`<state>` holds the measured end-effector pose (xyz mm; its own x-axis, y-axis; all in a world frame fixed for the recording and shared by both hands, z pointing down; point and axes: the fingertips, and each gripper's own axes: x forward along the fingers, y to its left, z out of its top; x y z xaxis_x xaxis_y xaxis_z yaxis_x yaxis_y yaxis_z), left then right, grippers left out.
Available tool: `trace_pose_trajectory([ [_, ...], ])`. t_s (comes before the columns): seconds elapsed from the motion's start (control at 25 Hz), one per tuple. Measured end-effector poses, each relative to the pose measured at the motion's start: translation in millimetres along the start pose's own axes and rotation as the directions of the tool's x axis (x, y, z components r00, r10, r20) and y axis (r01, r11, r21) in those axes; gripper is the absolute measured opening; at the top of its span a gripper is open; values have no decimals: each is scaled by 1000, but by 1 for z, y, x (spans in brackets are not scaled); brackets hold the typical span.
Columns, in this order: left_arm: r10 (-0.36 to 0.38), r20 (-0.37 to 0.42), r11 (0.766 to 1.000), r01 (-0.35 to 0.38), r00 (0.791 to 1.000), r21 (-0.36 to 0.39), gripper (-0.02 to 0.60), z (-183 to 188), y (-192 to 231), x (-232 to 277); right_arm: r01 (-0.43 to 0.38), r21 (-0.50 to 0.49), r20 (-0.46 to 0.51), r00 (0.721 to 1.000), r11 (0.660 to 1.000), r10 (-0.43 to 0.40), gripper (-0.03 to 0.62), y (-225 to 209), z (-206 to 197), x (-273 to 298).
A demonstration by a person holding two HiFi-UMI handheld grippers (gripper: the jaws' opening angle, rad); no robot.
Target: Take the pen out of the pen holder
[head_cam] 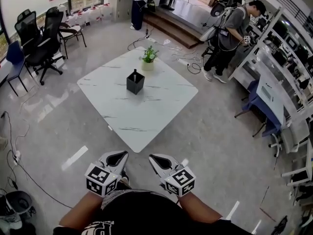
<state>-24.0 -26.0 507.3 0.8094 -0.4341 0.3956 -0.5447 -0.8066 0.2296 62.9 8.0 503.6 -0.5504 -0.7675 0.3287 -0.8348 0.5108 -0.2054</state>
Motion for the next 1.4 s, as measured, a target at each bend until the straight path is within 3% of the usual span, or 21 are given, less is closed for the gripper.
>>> trace_pose_trajectory([
  [0.52, -53, -3, 998, 53, 999, 31, 57, 53, 105, 42, 69, 3, 2, 998, 998, -69, 0, -50, 52, 93],
  [0.84, -113, 1, 993, 113, 994, 36, 57, 68, 155, 64, 133, 22, -1, 991, 991, -133, 0, -72, 63, 135],
  [1.16, -158, -17, 987, 158, 987, 35, 57, 74, 168, 82, 182, 37, 4, 983, 983, -182, 0, -92, 76, 147],
  [1.4, -146, -16, 989, 146, 989, 28, 57, 74, 173, 92, 173, 31, 1, 985, 985, -173, 0, -106, 78, 154],
])
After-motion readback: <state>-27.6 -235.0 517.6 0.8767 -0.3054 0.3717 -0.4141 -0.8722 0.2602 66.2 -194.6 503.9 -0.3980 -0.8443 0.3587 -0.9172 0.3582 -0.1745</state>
